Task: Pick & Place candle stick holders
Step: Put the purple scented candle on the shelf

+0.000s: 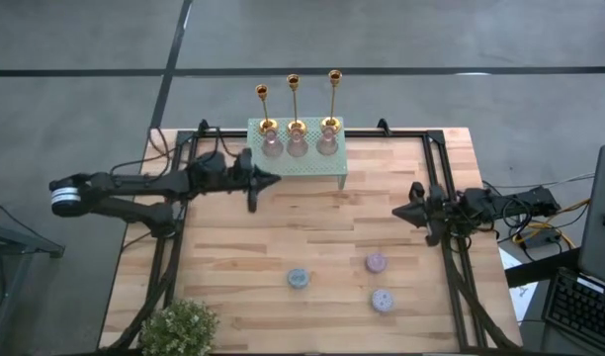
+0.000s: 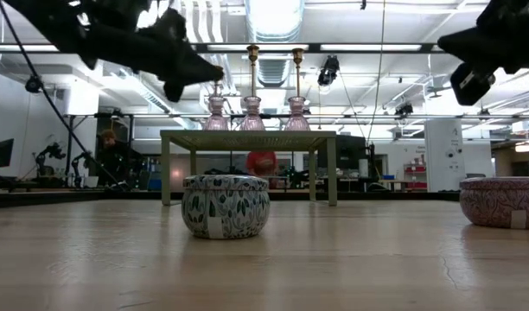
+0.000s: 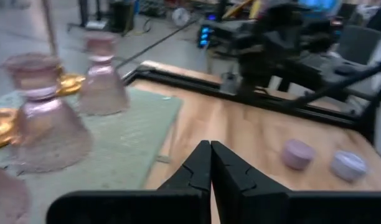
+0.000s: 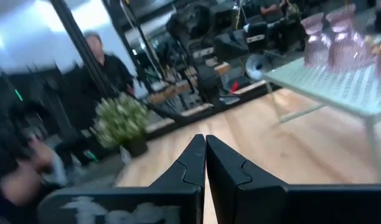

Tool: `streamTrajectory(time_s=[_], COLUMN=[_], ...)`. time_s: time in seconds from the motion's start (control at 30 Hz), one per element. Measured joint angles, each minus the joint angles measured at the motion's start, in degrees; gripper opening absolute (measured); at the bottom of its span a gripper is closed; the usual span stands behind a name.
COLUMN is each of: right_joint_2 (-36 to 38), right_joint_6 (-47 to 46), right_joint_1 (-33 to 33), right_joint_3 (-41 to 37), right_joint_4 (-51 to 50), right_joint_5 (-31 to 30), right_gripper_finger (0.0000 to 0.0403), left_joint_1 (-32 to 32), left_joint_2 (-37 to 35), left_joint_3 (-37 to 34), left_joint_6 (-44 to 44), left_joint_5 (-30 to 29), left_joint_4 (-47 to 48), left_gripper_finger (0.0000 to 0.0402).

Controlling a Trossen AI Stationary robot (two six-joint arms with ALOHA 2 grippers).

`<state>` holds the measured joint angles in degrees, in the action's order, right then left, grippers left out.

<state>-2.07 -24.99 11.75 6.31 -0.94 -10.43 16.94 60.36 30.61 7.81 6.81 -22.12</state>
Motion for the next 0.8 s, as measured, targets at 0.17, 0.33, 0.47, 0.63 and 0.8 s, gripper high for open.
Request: streamTrajectory(time_s=[0.17, 0.33, 0.47, 0.63, 0.8], right_joint_2=[-0.4, -3.8, -8.8, -16.8, -27.2], right_joint_6=[-6.3, -6.3, -6.2, -6.4, -6.5], right_joint_1=[0.0, 0.1, 0.5, 2.2, 4.5], right_joint_3=[0.0, 0.0, 0.1, 4.8, 14.5], right_joint_4=[1.6, 2.1, 4.6, 4.1, -3.0], right_joint_5=[2.5, 6.1, 6.5, 7.0, 7.2], right_gripper_finger=[0.0009, 0.0009, 0.0009, 0.0030, 0.0078], left_joint_1=[-4.5, -7.6, -8.7, -8.7, -8.7], left_joint_2=[-6.9, -14.9, -21.4, -28.9, -33.3], left_joint_3=[-5.2, -12.3, -19.8, -27.4, -30.1], left_joint_6=[-1.2, -0.9, -0.3, 0.8, 2.1], left_joint_5=[0.2, 0.2, 0.2, 0.2, 4.3], left_joint_4=[-0.4, -1.4, -5.2, -10.5, -8.7], left_gripper_finger=[0.0005, 0.0011, 0.0012, 0.0011, 0.0008])
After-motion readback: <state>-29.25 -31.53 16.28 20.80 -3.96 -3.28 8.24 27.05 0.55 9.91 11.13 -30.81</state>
